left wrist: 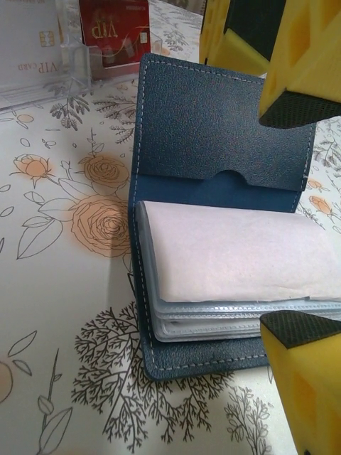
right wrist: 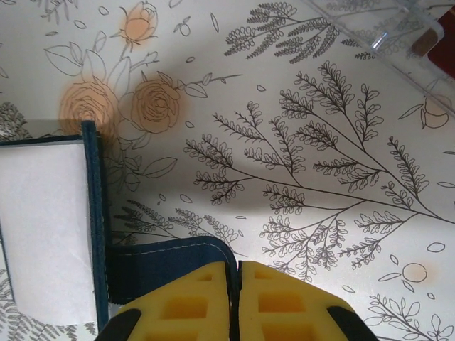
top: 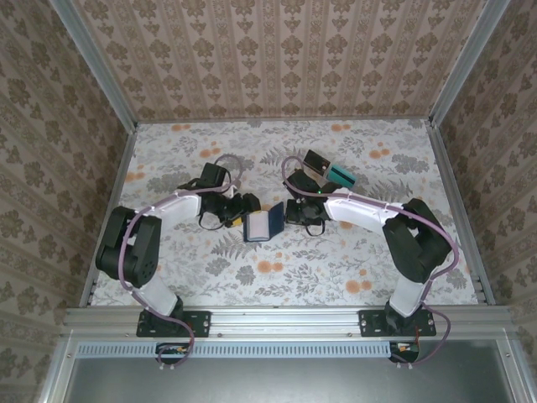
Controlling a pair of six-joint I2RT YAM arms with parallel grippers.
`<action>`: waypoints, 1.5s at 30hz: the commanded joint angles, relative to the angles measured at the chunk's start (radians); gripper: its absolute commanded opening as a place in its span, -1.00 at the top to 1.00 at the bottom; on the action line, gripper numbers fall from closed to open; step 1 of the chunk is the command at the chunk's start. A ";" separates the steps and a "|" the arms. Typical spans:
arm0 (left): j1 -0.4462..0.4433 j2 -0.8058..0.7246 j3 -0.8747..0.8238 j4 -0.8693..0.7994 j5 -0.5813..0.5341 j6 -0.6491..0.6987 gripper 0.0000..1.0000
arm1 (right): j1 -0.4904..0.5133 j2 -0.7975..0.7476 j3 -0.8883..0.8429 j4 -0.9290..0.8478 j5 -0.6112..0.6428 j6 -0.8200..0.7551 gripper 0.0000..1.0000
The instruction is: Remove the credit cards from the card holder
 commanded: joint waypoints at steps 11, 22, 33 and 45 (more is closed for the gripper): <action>-0.019 0.068 0.060 -0.095 -0.027 0.005 -0.35 | 0.002 0.048 -0.007 -0.016 -0.004 0.010 0.81; -0.035 0.093 0.075 -0.083 -0.009 0.003 -0.13 | 0.004 0.048 -0.006 -0.013 -0.009 0.017 0.81; -0.035 0.105 0.081 -0.039 0.050 0.003 -0.11 | 0.003 0.054 -0.006 -0.002 -0.022 0.018 0.81; -0.062 0.046 0.079 -0.091 0.010 0.032 0.30 | 0.014 0.083 -0.019 0.181 -0.241 -0.005 0.79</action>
